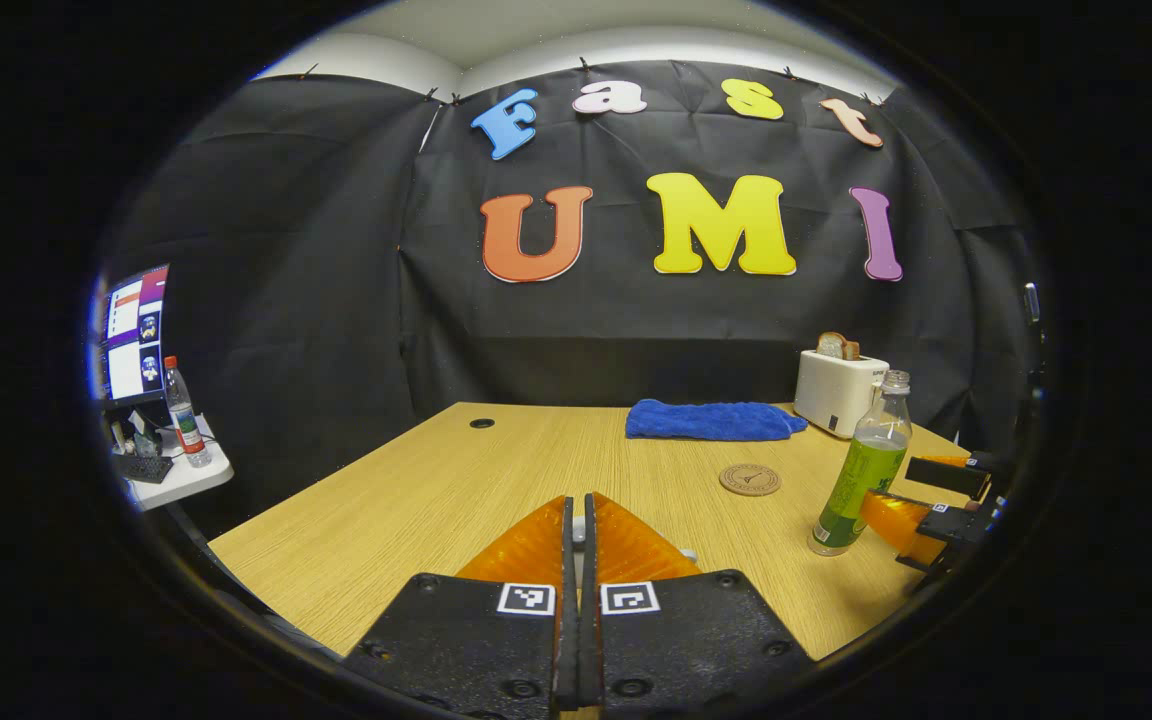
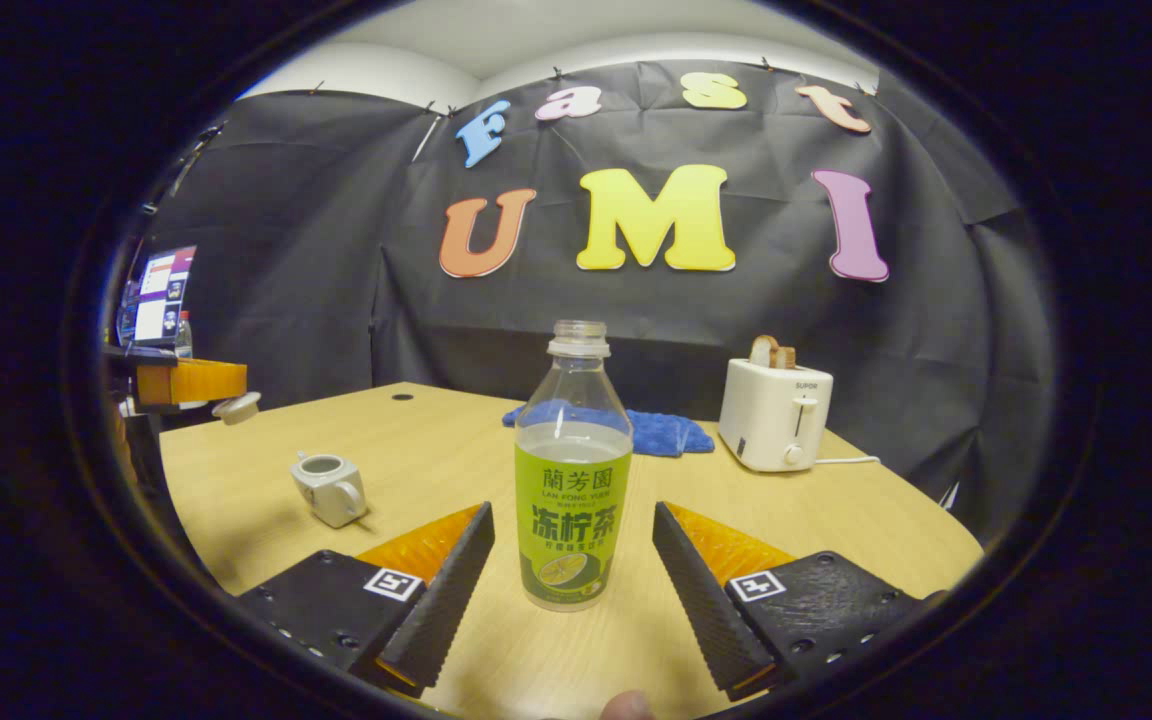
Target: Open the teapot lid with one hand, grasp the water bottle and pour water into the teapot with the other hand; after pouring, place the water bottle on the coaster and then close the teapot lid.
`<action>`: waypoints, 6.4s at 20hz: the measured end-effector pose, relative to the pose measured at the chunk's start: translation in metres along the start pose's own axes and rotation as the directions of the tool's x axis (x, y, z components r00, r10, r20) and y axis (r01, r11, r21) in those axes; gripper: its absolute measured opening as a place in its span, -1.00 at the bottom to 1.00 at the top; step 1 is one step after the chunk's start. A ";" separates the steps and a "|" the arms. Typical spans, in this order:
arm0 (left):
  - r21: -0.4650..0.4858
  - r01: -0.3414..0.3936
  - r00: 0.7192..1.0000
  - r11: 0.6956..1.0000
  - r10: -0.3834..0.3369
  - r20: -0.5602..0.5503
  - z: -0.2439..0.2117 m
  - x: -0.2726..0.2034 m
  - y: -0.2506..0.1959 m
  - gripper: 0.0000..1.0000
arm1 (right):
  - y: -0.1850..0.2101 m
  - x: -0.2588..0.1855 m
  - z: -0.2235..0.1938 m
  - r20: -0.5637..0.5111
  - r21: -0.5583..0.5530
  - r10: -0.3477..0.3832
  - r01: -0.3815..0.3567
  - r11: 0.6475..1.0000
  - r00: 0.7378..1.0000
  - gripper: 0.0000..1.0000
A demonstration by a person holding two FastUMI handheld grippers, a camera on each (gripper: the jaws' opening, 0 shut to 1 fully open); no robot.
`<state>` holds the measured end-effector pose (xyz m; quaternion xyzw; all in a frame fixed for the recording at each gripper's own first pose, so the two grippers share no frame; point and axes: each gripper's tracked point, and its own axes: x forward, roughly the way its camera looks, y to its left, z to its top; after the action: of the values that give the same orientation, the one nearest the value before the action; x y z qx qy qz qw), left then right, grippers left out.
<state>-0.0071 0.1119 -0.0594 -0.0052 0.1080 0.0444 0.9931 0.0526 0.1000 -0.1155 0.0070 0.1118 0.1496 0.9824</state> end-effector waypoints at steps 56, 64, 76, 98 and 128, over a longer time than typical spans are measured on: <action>-0.063 0.059 0.998 0.996 -0.057 0.035 -0.013 0.009 0.052 -0.95 | 0.095 0.084 0.052 0.136 -0.991 0.072 0.135 0.025 0.988 0.43; -0.069 0.062 0.998 0.996 -0.060 0.030 -0.015 0.008 0.053 -0.94 | 0.100 0.084 0.056 0.130 -0.979 0.103 0.144 -0.141 0.986 0.45; -0.074 0.063 0.998 0.995 -0.061 0.020 -0.019 0.009 0.055 -0.94 | 0.117 0.079 0.064 0.175 -0.908 0.175 0.228 -0.351 0.969 0.43; -0.074 0.074 0.997 0.995 -0.073 0.016 -0.022 0.009 0.057 -0.95 | 0.135 0.074 0.083 0.210 -0.806 0.212 0.292 -0.514 0.954 0.43; -0.077 0.060 0.998 0.995 -0.059 0.009 -0.023 0.008 0.062 -0.94 | 0.137 0.073 0.080 0.220 -0.809 0.214 0.301 -0.504 0.952 0.45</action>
<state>-0.0095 0.1735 -0.0841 -0.0467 0.1027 0.0190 0.9934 0.0981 0.2539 -0.0465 -0.8304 -0.2221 0.1221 0.4962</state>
